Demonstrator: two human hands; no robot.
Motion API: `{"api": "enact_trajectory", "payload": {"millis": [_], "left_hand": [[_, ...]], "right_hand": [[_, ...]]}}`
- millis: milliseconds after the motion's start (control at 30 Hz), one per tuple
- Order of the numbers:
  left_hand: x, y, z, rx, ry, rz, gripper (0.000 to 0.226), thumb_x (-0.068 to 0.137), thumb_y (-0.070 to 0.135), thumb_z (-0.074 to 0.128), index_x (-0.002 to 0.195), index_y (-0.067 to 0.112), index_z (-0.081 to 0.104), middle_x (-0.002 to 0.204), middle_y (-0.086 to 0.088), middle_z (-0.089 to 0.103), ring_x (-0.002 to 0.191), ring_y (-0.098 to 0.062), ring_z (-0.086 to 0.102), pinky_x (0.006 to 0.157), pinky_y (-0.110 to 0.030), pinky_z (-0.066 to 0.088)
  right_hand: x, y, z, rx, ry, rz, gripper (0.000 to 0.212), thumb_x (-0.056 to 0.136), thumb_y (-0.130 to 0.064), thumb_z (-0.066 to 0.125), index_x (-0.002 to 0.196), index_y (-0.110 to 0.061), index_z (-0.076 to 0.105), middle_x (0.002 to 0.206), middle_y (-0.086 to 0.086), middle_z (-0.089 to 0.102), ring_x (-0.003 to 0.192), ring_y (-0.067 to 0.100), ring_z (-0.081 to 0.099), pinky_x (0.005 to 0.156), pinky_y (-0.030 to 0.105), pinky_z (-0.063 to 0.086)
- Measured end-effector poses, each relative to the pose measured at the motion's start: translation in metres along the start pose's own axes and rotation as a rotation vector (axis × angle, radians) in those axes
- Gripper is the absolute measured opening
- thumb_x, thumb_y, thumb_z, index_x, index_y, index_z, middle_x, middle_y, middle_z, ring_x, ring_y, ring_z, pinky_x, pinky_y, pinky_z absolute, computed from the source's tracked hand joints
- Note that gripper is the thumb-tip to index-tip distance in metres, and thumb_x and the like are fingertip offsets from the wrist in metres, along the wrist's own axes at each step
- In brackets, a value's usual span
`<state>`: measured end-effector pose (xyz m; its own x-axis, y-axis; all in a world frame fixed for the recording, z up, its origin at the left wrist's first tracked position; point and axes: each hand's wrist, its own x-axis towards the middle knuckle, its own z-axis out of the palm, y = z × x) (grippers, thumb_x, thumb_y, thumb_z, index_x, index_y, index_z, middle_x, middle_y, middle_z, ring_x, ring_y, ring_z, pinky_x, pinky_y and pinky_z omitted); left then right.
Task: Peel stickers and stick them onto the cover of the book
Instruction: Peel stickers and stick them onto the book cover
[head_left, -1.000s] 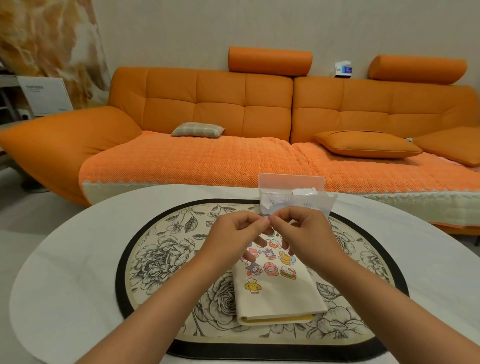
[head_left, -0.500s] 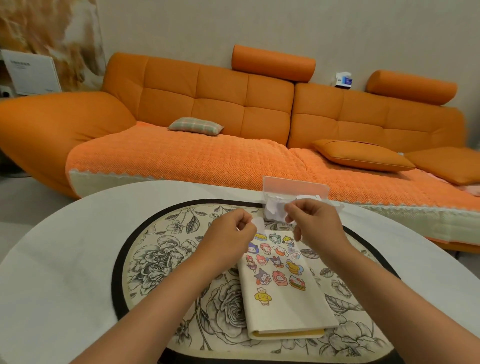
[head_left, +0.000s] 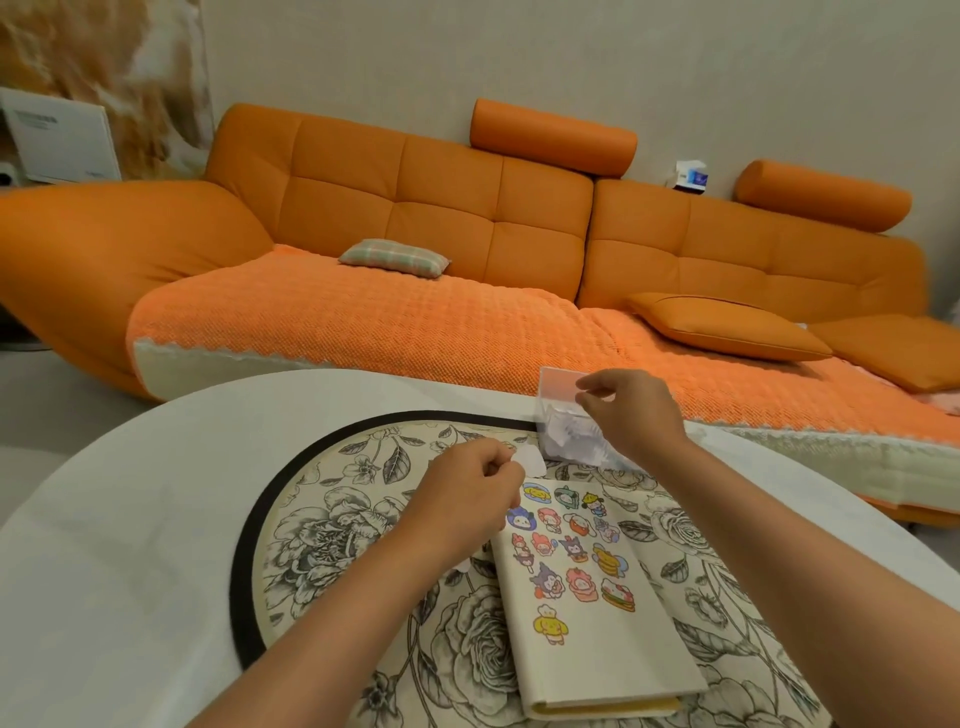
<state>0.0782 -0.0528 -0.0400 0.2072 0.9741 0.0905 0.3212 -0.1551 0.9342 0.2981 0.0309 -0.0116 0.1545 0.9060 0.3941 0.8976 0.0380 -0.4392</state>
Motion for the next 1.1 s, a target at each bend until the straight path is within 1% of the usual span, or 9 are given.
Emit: {"api": "enact_trajectory", "payload": {"millis": [167,300,400,567,700,833,967,1033,1100], "left_hand": [[-0.003,0.004,0.003,-0.029,0.015,-0.024,0.021,0.092,0.017,0.05,0.074,0.014,0.06,0.067,0.006,0.066,0.054,-0.012,0.059,0.055,-0.027,0.047],[-0.007,0.011,0.009,-0.127,-0.008,-0.066,0.022,0.091,0.011,0.049,0.071,0.013,0.058,0.063,0.004,0.062,0.052,-0.014,0.058,0.053,-0.029,0.046],[-0.012,0.017,0.013,-0.16,-0.039,-0.078,0.024,0.091,0.01,0.047,0.068,0.012,0.057,0.061,0.002,0.059,0.053,-0.015,0.056,0.05,-0.027,0.045],[-0.018,0.022,0.023,-0.167,-0.109,-0.123,0.024,0.092,0.009,0.046,0.07,0.011,0.055,0.064,-0.002,0.057,0.054,-0.018,0.054,0.049,-0.026,0.043],[-0.022,0.03,0.029,-0.276,-0.175,-0.198,0.021,0.093,0.009,0.047,0.074,0.009,0.055,0.065,-0.005,0.055,0.053,-0.021,0.052,0.047,-0.026,0.044],[-0.024,0.033,0.032,-0.336,-0.242,-0.225,0.021,0.099,0.019,0.046,0.086,0.007,0.058,0.068,-0.007,0.057,0.054,-0.023,0.053,0.048,-0.028,0.046],[-0.026,0.03,0.036,-0.43,-0.389,-0.278,0.054,0.09,0.059,0.043,0.105,0.009,0.054,0.071,-0.009,0.06,0.055,-0.026,0.056,0.048,-0.028,0.046],[-0.028,0.032,0.037,-0.433,-0.357,-0.268,0.067,0.083,0.071,0.042,0.108,0.01,0.053,0.071,-0.009,0.06,0.054,-0.025,0.056,0.045,-0.027,0.047],[-0.029,0.034,0.037,-0.343,-0.259,-0.208,0.054,0.096,0.061,0.046,0.113,0.011,0.054,0.073,-0.007,0.06,0.054,-0.022,0.055,0.046,-0.027,0.047]], "right_hand": [[-0.049,-0.018,-0.014,0.174,0.013,-0.149,0.013,0.092,-0.024,0.07,0.103,-0.03,0.074,0.093,-0.021,0.068,0.067,-0.002,0.057,0.07,0.028,0.053],[-0.094,-0.031,-0.034,0.161,-0.016,-0.354,0.011,0.09,-0.029,0.069,0.097,-0.037,0.067,0.095,-0.022,0.065,0.064,0.003,0.057,0.06,0.018,0.047],[-0.12,-0.03,-0.042,0.022,-0.034,-0.5,0.014,0.086,-0.035,0.072,0.098,-0.037,0.065,0.097,-0.023,0.062,0.065,-0.005,0.054,0.058,0.012,0.038],[-0.134,-0.017,-0.035,-0.146,0.155,-0.635,0.013,0.082,-0.037,0.076,0.092,-0.03,0.071,0.092,-0.015,0.066,0.056,0.009,0.057,0.044,0.027,0.044],[-0.135,-0.012,-0.032,-0.154,0.236,-0.677,0.011,0.088,-0.032,0.068,0.083,-0.024,0.074,0.084,-0.01,0.068,0.056,0.018,0.06,0.043,0.031,0.045],[-0.14,-0.013,-0.038,-0.059,0.208,-0.541,0.006,0.089,-0.033,0.069,0.086,-0.029,0.069,0.086,-0.015,0.064,0.056,0.004,0.053,0.046,0.023,0.039],[-0.142,-0.02,-0.047,0.222,0.075,-0.253,0.008,0.089,-0.034,0.069,0.083,-0.034,0.064,0.083,-0.021,0.059,0.065,-0.002,0.052,0.057,0.02,0.038],[-0.142,-0.023,-0.05,0.401,-0.038,-0.076,0.01,0.09,-0.033,0.07,0.082,-0.03,0.067,0.072,-0.02,0.061,0.059,0.001,0.054,0.057,0.023,0.042],[-0.14,-0.022,-0.056,0.674,-0.192,0.149,0.011,0.092,-0.031,0.07,0.084,-0.023,0.071,0.064,-0.014,0.062,0.053,0.006,0.054,0.054,0.026,0.042]]}}
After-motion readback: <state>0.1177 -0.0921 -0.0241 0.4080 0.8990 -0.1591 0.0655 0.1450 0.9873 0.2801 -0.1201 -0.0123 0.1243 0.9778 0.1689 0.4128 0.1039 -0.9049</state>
